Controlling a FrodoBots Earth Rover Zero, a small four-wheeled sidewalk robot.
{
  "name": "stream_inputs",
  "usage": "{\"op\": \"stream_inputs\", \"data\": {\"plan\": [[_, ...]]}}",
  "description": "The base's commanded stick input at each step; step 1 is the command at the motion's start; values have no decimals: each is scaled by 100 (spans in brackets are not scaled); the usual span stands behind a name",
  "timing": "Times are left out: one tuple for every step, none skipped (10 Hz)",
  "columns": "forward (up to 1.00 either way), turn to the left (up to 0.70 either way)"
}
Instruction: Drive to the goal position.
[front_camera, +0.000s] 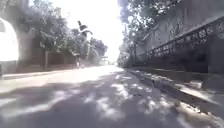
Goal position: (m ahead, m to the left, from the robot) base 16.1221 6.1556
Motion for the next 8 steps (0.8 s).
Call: {"op": "stream_inputs", "data": {"plan": [[100, -1], [100, -3], [100, -4], [100, -16], [100, -31], [100, -40], [100, -40], [100, -40]]}}
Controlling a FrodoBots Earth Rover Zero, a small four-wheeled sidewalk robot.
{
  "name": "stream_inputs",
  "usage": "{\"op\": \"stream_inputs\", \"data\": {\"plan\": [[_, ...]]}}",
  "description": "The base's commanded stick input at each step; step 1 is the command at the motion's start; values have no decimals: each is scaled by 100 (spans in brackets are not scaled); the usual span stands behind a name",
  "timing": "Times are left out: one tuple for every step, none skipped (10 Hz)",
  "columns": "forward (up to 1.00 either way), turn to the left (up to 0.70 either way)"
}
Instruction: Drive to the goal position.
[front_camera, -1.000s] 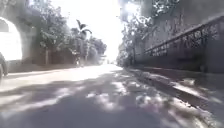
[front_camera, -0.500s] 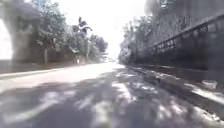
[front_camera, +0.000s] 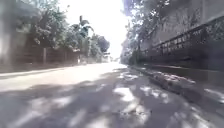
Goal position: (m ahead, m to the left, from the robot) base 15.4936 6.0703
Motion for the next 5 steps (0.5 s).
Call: {"op": "stream_inputs", "data": {"plan": [[100, -34], [100, -19], [100, -2], [100, 0], [100, -2]]}}
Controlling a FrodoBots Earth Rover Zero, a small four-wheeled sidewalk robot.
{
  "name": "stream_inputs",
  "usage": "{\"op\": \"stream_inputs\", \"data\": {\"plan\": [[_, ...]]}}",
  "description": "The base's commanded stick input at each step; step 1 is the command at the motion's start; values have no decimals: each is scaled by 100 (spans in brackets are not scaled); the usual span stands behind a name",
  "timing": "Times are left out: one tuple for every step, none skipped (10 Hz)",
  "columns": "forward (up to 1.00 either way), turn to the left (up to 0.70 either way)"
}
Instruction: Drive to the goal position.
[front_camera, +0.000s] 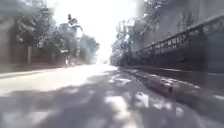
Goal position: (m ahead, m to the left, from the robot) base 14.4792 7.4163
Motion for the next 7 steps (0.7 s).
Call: {"op": "stream_inputs", "data": {"plan": [[100, -2], [100, -2], [100, -2], [100, -2], [100, -2], [100, -2], [100, -2]]}}
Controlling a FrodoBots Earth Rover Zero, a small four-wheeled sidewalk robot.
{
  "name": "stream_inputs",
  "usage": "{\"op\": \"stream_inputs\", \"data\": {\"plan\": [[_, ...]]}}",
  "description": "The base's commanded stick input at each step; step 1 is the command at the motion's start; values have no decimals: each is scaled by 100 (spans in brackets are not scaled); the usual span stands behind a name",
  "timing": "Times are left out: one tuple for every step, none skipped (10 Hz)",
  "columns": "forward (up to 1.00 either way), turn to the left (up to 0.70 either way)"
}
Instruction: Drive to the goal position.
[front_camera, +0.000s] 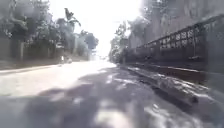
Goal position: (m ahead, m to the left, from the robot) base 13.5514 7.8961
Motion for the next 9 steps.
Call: {"op": "stream_inputs", "data": {"plan": [[100, -2], [100, -2], [100, 0], [100, 0], [100, -1], [100, -2], [100, -2], [100, -2], [100, -2]]}}
